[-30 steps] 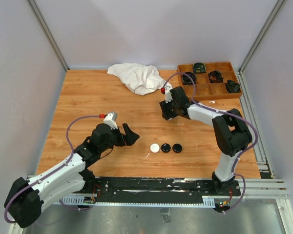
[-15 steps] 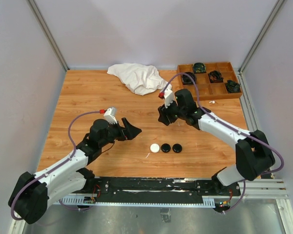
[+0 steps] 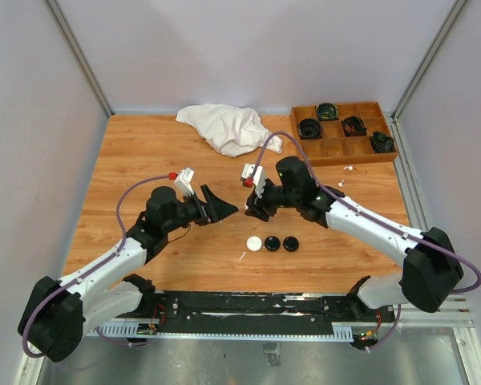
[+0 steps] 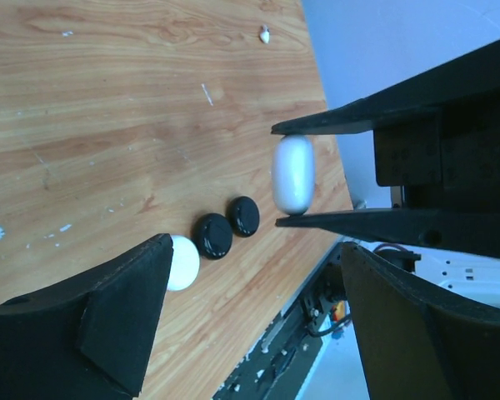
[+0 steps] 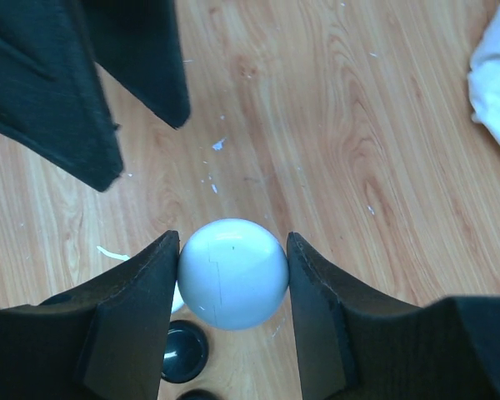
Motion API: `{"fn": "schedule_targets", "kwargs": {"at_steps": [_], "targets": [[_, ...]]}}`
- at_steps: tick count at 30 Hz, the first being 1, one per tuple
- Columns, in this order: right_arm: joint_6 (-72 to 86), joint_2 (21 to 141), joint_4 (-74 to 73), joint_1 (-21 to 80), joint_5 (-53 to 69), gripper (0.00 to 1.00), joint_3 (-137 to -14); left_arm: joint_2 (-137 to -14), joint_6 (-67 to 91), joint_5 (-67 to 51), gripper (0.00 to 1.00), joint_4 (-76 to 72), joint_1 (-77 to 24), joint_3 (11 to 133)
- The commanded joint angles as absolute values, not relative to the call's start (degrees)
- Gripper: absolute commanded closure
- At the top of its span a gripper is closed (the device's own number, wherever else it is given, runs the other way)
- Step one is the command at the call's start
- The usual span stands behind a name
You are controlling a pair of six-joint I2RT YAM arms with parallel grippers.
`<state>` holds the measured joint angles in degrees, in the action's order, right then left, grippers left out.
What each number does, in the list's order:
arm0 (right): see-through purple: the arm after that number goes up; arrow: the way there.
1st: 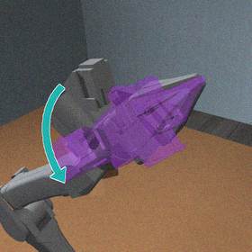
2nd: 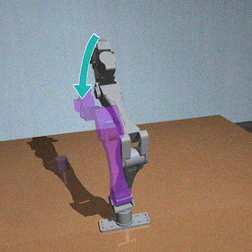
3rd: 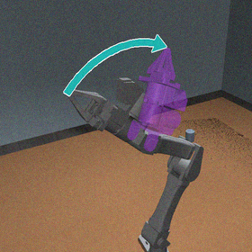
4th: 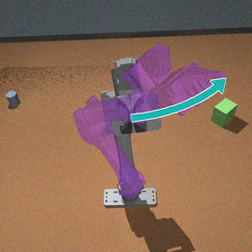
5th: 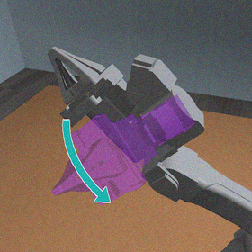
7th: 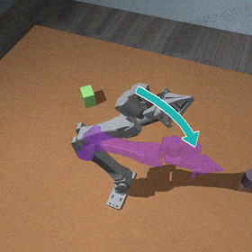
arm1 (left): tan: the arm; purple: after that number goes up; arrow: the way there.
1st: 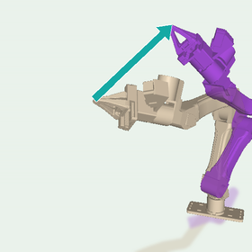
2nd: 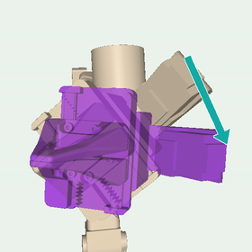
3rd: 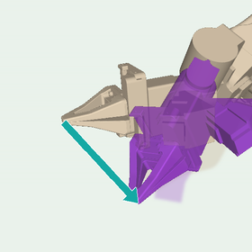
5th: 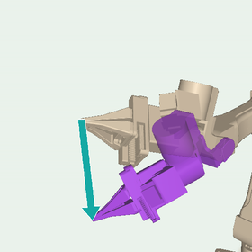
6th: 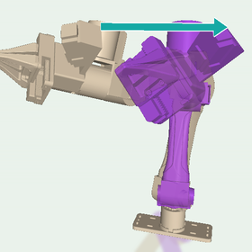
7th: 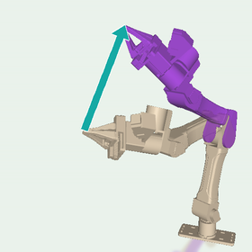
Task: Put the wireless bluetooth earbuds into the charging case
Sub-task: Pick up the charging case at the center of the board.
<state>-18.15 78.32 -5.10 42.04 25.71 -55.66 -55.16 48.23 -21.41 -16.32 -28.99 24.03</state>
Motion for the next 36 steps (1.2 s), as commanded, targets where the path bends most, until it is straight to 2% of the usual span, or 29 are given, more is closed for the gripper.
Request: {"fn": "schedule_targets", "kwargs": {"at_steps": [1, 8, 20, 29, 36], "targets": [[-22.65, 77.26, -5.32, 45.03, 28.82, 0.62, -55.19, -56.36, 50.97, -25.7, 0.14, -17.96, -28.3, 26.52], [-23.41, 77.95, -4.75, 48.08, 27.94, 0.61, -56.13, -57.9, 52.12, -27.96, 0.2, -18.86, -28.3, 26.32], [-24.51, 79.32, -4.93, 50.97, 27.39, 0.6, -58.1, -61.76, 54.63, -32.68, 0.42, -26.19, -28.3, 24.21], [-25.13, 80.13, -4.24, 51.2, 28.0, 0.6, -59.91, -63.26, 54.53, -33.66, 0.48, -26.19, -28.35, 23.59], [-25.71, 80.65, -4.53, 51.55, 27.7, 0.57, -60.22, -61.73, 54.6, -32.58, 0.7, -26.32, -28.34, 23.99]]}}
